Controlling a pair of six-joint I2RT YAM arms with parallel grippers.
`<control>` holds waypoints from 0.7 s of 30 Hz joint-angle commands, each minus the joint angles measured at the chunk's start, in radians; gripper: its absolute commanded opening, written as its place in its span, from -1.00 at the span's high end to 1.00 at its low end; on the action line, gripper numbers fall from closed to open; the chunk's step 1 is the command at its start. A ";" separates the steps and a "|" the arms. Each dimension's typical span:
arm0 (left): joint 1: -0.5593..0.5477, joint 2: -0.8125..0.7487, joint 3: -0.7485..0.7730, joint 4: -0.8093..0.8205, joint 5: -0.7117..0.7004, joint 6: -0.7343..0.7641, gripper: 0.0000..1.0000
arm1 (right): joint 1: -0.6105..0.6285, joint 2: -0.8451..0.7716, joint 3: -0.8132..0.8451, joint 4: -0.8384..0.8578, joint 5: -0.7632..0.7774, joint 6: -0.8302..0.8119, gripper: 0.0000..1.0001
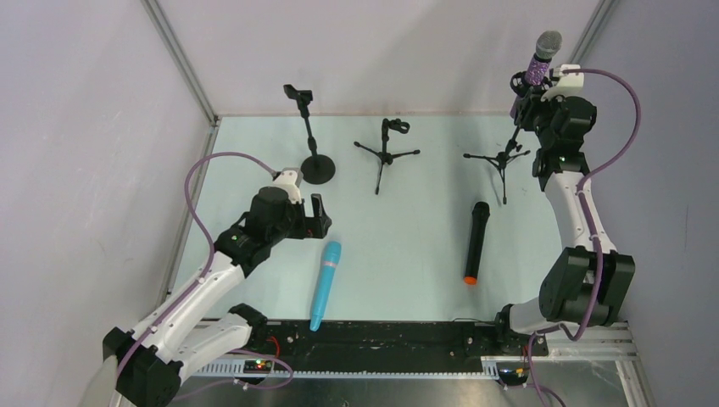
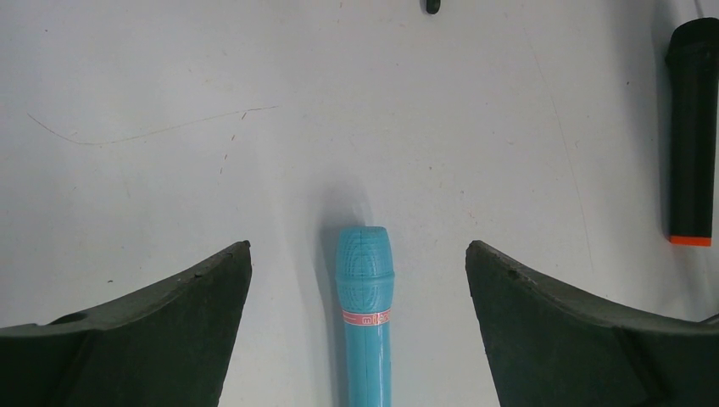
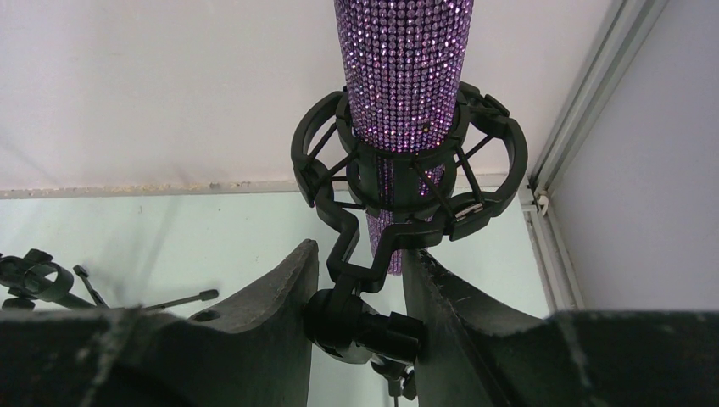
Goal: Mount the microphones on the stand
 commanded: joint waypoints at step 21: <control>-0.004 -0.036 -0.004 0.004 -0.027 0.017 -0.99 | -0.011 -0.022 -0.131 0.211 0.036 0.006 1.00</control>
